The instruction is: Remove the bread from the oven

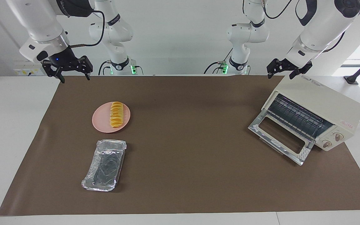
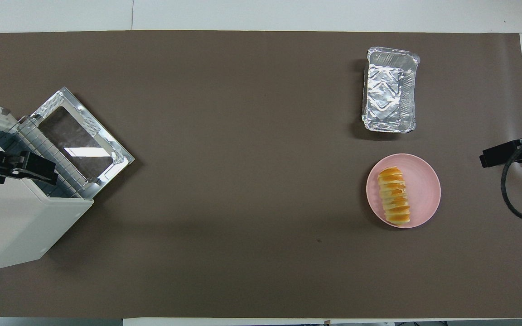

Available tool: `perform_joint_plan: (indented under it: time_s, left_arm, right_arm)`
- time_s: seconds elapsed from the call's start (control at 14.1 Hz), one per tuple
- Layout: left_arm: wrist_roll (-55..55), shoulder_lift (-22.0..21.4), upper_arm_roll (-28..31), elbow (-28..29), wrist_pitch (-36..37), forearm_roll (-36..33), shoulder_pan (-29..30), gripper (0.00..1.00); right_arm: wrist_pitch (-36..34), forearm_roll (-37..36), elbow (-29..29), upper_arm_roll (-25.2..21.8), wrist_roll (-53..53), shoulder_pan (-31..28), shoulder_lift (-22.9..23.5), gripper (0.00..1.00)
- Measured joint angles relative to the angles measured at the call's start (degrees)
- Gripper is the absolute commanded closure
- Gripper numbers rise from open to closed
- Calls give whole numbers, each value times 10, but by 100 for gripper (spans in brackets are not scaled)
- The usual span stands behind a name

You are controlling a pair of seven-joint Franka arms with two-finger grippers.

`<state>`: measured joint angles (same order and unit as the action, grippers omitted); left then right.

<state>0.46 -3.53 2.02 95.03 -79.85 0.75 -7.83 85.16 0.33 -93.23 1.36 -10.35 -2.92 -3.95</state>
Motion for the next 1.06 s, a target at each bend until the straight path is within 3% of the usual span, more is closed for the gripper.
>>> perform_joint_plan:
  time_s: [1.06]
  left_arm:
    - [0, 0, 0, 0, 0, 0, 0, 0]
  right_arm:
    - [-7, -2, 28, 1, 0, -4, 12, 0]
